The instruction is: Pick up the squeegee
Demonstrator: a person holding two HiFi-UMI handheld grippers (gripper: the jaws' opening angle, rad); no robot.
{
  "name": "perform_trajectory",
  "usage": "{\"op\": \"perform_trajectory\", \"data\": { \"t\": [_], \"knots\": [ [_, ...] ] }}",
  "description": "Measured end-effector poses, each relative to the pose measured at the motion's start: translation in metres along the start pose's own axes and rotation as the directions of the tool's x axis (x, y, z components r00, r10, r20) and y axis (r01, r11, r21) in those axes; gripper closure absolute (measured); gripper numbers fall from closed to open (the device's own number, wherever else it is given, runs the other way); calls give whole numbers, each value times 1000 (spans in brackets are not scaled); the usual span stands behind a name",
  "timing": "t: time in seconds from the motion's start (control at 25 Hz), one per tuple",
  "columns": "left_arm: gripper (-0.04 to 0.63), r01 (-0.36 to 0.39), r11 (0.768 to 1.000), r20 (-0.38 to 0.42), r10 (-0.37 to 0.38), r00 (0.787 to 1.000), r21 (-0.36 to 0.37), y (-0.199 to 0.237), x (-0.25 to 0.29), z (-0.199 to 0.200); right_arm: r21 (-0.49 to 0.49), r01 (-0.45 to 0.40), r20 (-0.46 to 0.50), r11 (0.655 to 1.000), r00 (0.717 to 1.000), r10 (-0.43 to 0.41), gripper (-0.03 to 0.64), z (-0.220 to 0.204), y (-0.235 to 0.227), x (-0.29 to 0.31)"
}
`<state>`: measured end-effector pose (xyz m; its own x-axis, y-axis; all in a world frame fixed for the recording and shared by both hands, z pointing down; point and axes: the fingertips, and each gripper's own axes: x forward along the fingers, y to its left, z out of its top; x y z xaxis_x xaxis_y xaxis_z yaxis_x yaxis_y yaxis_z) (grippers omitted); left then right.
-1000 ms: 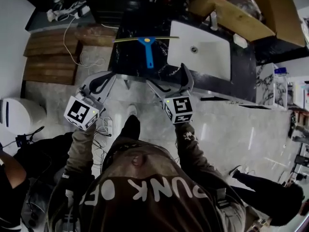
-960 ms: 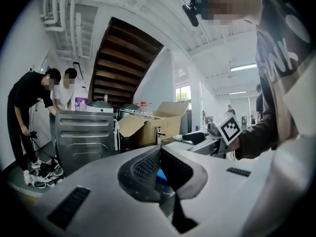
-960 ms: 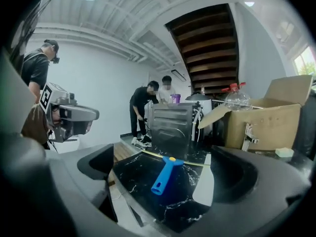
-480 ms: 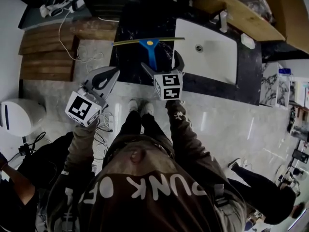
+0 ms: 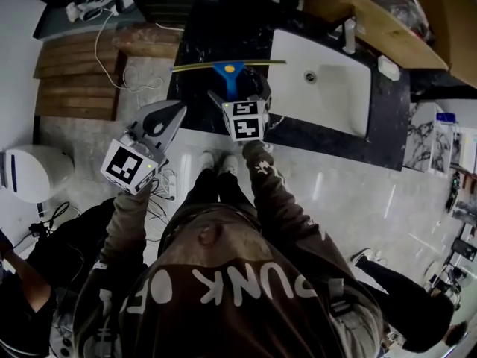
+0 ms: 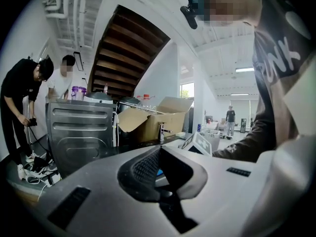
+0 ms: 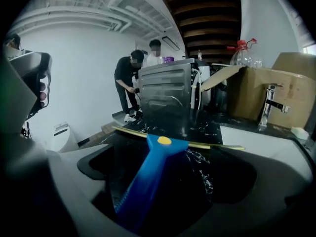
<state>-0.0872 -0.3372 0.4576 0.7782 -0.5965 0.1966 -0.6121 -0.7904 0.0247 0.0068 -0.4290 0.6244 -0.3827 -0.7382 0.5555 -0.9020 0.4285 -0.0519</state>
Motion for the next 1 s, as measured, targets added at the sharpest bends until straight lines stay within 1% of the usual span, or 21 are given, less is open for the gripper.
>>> {"op": "perform_trajectory", "data": {
  "t": [0.08, 0.2, 0.32, 0.52, 0.6, 0.68, 0.72, 0.8, 0.84, 0.88, 1.0],
  "knots": [
    [592, 0, 1000, 0, 0, 1000, 0, 0, 2, 0, 7, -11, -31, 1000, 999, 11, 40, -3, 2, 4],
    [592, 0, 1000, -2, 0, 1000, -4, 0, 4, -2, 23, -21, -87, 1000, 996, 23, 115, -12, 4, 10],
    [592, -1, 1000, -1, 1, 1000, -6, 0, 3, -3, 45, -32, -128, 998, 991, 38, 172, -21, 9, 11],
    [592, -6, 1000, 2, 6, 1000, -8, 2, 0, -2, -12, 11, -157, 1000, 988, -13, 201, -28, 8, 13],
    [592, -10, 1000, 1, 10, 1000, -9, 4, -2, -2, -15, 21, -164, 1000, 986, -23, 204, -28, 7, 14],
    [592, -12, 1000, 2, 12, 1000, -10, 5, -3, -2, -11, 18, -169, 1000, 985, -20, 224, -27, 8, 14],
    [592, -12, 1000, 3, 12, 1000, -11, 5, -3, -2, -10, 18, -172, 1000, 985, -19, 244, -26, 8, 14],
    [592, -10, 1000, 5, 10, 1000, -12, 4, -3, -2, -15, 22, -176, 1000, 984, -25, 311, -25, 8, 14],
    [592, -9, 1000, 6, 9, 1000, -12, 3, -4, -2, -19, 28, -177, 999, 984, -31, 376, -25, 8, 13],
    [592, -9, 1000, 6, 9, 1000, -12, 3, -4, -3, -21, 34, -178, 999, 983, -37, 416, -25, 7, 13],
    [592, -13, 1000, 4, 13, 1000, -11, 4, -7, -2, -10, 55, -173, 998, 983, -55, 437, -25, 4, 12]
  ]
}}
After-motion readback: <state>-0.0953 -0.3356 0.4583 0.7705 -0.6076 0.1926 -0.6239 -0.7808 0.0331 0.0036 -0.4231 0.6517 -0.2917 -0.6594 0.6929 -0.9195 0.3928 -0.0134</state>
